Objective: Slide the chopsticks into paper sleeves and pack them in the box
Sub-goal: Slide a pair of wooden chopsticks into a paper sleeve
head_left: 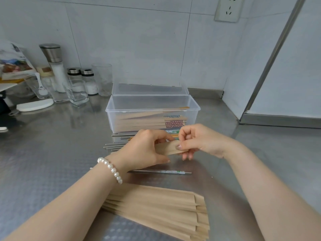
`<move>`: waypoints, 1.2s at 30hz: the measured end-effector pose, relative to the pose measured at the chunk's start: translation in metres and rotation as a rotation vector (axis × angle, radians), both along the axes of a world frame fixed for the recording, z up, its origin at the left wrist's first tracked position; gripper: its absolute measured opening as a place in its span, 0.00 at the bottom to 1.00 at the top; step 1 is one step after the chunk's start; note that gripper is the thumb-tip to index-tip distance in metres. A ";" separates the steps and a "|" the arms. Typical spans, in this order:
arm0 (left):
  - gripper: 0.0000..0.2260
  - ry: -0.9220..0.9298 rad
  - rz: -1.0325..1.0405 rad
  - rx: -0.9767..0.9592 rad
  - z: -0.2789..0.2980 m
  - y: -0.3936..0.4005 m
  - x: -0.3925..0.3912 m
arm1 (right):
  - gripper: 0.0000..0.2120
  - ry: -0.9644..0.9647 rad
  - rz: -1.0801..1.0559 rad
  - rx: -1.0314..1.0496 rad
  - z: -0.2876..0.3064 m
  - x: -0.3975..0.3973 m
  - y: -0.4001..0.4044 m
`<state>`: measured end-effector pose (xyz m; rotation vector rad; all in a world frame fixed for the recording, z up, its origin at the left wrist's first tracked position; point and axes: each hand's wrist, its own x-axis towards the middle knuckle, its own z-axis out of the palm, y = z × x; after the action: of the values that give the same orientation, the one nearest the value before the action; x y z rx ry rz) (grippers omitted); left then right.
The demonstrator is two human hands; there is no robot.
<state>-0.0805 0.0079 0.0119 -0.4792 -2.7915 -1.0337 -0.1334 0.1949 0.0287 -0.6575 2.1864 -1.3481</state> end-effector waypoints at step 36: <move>0.16 0.138 0.164 0.029 -0.010 -0.005 -0.011 | 0.10 0.491 -0.551 0.212 -0.018 -0.042 0.029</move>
<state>-0.0914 0.0031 0.0024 -0.3003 -2.6394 -0.9654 -0.1752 0.2237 0.0102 -0.3337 3.0210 -1.2613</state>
